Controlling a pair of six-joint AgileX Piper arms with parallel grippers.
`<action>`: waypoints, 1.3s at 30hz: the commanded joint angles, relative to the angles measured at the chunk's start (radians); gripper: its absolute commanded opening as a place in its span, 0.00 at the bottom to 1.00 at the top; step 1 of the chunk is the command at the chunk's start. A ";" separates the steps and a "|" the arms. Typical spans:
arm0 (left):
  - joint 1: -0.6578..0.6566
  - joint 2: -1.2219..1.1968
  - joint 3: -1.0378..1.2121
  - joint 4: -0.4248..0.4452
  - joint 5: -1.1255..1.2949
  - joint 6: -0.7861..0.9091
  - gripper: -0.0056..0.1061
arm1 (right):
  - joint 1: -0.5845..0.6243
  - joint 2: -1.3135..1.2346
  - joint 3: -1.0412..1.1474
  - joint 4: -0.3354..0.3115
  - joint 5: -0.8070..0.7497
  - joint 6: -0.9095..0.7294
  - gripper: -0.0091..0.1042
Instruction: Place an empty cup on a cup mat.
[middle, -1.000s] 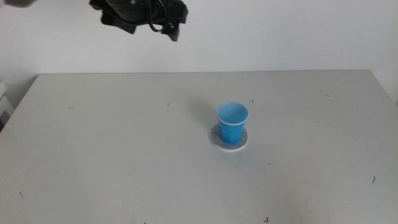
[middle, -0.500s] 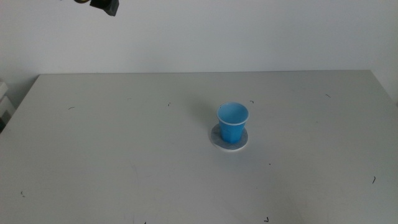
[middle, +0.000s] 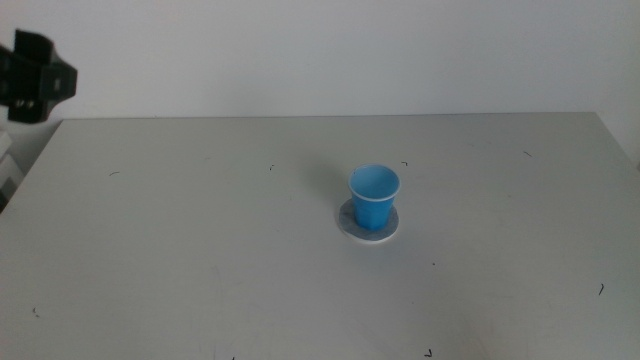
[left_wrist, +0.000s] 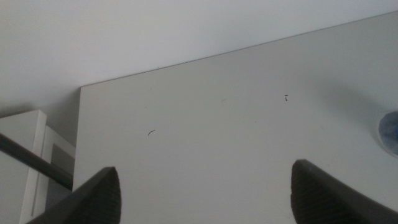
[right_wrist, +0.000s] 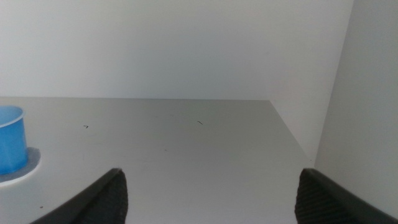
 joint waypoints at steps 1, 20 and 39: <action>0.045 -0.111 0.108 -0.020 -0.182 -0.007 0.99 | -0.006 -0.026 -0.008 -0.014 -0.073 -0.005 0.91; 0.171 -0.851 0.980 -0.092 -0.585 -0.009 0.99 | -0.006 -0.026 -0.008 -0.014 -0.073 -0.005 0.91; 0.171 -1.080 1.191 -0.118 -0.584 -0.009 0.99 | -0.006 -0.026 -0.008 -0.014 -0.073 -0.005 0.91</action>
